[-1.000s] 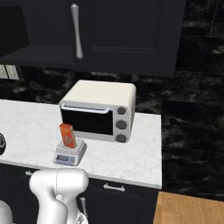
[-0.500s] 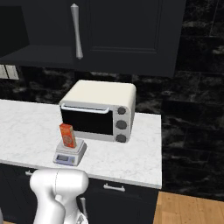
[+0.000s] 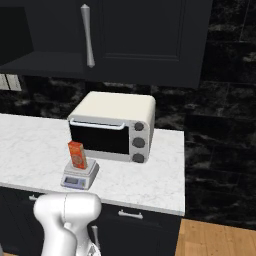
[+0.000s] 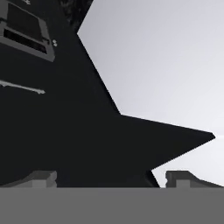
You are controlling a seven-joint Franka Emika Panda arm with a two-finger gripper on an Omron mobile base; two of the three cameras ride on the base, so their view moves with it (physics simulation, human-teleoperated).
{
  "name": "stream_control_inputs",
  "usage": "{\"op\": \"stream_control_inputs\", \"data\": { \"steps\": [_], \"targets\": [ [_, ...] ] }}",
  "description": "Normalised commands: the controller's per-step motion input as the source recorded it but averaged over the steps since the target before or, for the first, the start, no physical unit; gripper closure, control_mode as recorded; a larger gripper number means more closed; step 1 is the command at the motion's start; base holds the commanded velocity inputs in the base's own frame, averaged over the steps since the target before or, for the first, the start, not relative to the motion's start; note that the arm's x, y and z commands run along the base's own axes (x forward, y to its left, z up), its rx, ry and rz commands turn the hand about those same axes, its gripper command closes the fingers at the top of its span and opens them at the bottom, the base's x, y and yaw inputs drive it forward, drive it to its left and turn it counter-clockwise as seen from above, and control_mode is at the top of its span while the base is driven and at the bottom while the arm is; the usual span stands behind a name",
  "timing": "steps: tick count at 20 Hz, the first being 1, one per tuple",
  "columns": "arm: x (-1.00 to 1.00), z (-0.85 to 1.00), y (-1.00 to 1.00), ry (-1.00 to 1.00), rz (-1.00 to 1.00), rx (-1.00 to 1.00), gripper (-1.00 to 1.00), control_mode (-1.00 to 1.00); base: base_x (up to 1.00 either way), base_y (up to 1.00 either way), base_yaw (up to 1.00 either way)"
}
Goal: Pick the boxed food and place it on the digital scale for weighing, and close the cabinet.
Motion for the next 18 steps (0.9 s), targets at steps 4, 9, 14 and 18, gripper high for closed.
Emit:
{"op": "stream_control_inputs", "data": {
  "steps": [4, 9, 14, 18],
  "targets": [
    [-1.00, 0.01, 0.51, 0.22, 0.00, -0.03, -1.00, -1.00, 0.00, 0.00, 0.00],
    [-0.97, 0.00, 0.89, 0.16, -0.04, 0.01, -1.00, -1.00, 0.00, 0.00, 0.00],
    [-0.35, -0.05, 1.00, 0.06, -0.09, 0.10, -1.00, -1.00, 0.00, 0.00, 0.00],
    [0.31, -0.37, 0.75, 0.02, -0.16, 0.09, -1.00, -1.00, 0.00, 0.00, 0.00]
  ]
}}
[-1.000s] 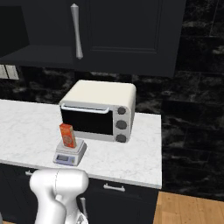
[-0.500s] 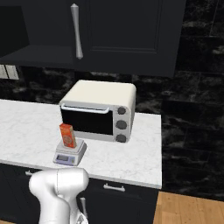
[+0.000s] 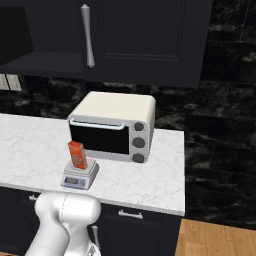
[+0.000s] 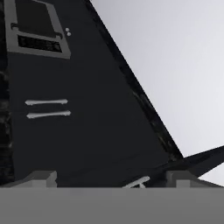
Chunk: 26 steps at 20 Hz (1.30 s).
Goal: Pick the boxed food and place it on the digital scale for weighing, and close the cabinet.
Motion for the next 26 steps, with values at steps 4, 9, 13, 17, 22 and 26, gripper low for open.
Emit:
{"op": "stream_control_inputs", "data": {
  "steps": [4, 9, 13, 17, 22, 26],
  "targets": [
    [0.63, -0.30, 0.24, -0.01, -0.28, 0.31, -1.00, -1.00, 0.00, 0.00, 0.00],
    [0.75, -0.23, 0.19, -0.10, -0.28, 0.35, -1.00, -1.00, 0.00, 0.00, 0.00],
    [0.85, -0.05, 0.44, -0.10, -0.25, 0.12, -1.00, -1.00, 0.00, 0.00, 0.00],
    [0.93, 0.00, 0.16, 0.01, -0.16, 0.00, -1.00, -1.00, 0.00, 0.00, 0.00],
    [0.94, -0.04, 0.00, 0.08, -0.09, 0.00, -1.00, -1.00, 0.00, 0.00, 0.00],
    [0.81, 0.00, -0.32, 0.05, -0.08, 0.07, -1.00, -1.00, 0.00, 0.00, 0.00]
  ]
}}
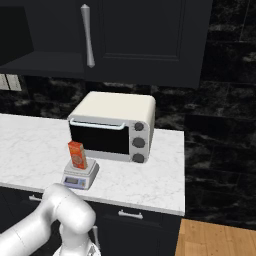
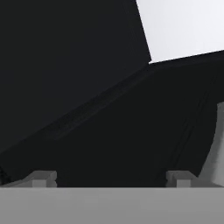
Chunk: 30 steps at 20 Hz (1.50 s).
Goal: Pick the boxed food and place it on the digital scale for weighing, and close the cabinet.
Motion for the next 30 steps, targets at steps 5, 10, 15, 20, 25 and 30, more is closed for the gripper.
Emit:
{"op": "stream_control_inputs", "data": {
  "steps": [5, 10, 15, 20, 25, 30],
  "targets": [
    [0.67, 0.00, -0.82, 0.11, -0.06, 0.17, -1.00, -1.00, 0.00, 0.00, 0.00],
    [0.60, 0.00, -0.93, 0.13, -0.01, 0.20, -1.00, -1.00, 0.00, 0.00, 0.00],
    [0.25, 0.08, -1.00, 0.04, 0.00, 0.25, -1.00, -1.00, 0.00, 0.00, 0.00],
    [0.63, 0.05, -1.00, 0.00, 0.00, 0.27, -1.00, -1.00, 0.00, 0.00, 0.00],
    [1.00, 0.08, -0.86, -0.02, 0.08, 0.29, -1.00, -1.00, 0.00, 0.00, 0.00],
    [1.00, 0.08, -0.81, -0.04, 0.16, 0.29, -1.00, -1.00, 0.00, 0.00, 0.00]
  ]
}}
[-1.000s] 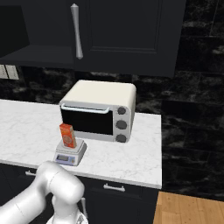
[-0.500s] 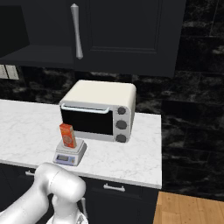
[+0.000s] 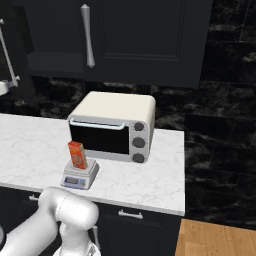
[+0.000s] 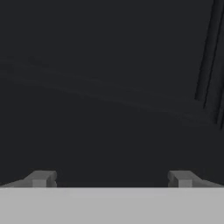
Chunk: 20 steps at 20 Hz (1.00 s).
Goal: Pick the boxed food and place it on the digital scale for weighing, and close the cabinet.
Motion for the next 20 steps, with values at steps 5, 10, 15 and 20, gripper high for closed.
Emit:
{"op": "stream_control_inputs", "data": {
  "steps": [5, 10, 15, 20],
  "targets": [
    [1.00, 0.00, -0.76, -0.01, 0.25, 0.32, -1.00, -1.00, 0.00, 0.00, 0.00],
    [1.00, 0.02, -0.40, 0.07, 0.24, 0.16, -1.00, -1.00, 0.00, 0.00, 0.00],
    [1.00, 0.00, -0.27, 0.02, 0.20, 0.07, -1.00, -1.00, 0.00, 0.00, 0.00],
    [0.99, 0.00, -0.15, 0.00, 0.16, 0.05, -1.00, -1.00, 0.00, 0.00, 0.00]
  ]
}}
